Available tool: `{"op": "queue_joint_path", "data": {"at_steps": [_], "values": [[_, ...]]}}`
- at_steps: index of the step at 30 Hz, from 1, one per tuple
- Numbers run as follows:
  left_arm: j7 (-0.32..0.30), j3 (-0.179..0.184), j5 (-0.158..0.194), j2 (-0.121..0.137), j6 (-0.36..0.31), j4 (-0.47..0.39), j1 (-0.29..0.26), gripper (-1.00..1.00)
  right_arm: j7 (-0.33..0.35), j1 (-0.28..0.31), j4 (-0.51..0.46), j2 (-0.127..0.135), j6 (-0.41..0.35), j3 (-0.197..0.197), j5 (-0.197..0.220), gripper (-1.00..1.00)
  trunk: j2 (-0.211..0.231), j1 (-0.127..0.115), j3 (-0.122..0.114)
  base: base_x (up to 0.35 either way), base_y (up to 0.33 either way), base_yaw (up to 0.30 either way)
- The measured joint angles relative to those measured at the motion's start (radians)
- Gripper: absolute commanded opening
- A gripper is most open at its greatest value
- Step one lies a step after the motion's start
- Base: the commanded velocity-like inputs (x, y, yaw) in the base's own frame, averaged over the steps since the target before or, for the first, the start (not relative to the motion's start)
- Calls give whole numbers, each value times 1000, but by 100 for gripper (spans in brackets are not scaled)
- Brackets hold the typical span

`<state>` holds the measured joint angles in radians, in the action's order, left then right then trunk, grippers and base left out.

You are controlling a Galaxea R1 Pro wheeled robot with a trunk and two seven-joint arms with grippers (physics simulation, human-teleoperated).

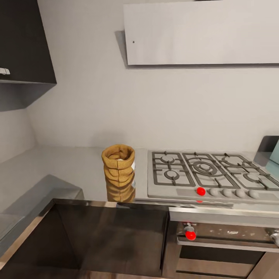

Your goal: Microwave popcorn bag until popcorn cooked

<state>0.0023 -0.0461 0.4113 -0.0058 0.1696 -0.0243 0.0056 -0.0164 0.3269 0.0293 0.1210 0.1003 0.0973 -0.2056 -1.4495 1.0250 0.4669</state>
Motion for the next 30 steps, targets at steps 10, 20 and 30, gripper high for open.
{"op": "queue_joint_path", "data": {"at_steps": [10, 20, 30], "values": [[0, 0, 1, 0, 1, 0, 0, 100, 15, 2, -28, -113, -67, -47, -174, 100, 0, 0, 0, 0, 0, 0], [0, 3, -4, -2, 3, 0, 0, 100, 488, 3, -696, -253, -691, -78, -196, 100, 0, 0, 0, 0, 0, 0], [1, 8, -6, -2, 1, 0, 0, 100, 961, 2, -1438, -253, -1144, -261, -187, 100, 0, 0, 0, 0, 0, 0]]}}
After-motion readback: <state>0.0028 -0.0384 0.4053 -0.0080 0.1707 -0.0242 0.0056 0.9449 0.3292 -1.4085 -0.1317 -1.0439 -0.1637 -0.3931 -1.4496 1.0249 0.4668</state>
